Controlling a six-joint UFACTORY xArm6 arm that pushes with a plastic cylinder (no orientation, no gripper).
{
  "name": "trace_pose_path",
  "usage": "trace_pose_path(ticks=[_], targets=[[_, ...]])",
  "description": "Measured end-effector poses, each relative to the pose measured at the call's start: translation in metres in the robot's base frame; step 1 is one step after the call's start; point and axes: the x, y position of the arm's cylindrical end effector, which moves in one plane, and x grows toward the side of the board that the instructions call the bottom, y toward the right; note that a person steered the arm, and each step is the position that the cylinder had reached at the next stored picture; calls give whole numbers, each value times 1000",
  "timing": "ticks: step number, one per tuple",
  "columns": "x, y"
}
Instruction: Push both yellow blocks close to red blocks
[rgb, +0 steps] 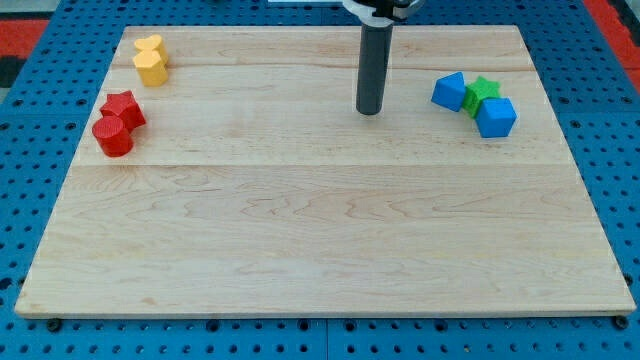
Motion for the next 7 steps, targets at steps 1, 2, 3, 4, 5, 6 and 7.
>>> trace_pose_path(ticks=[1,2,3,4,5,6,7], targets=[[2,-3],[29,-8],[66,-29],[107,-81],[136,-161],[137,-229],[130,-281]])
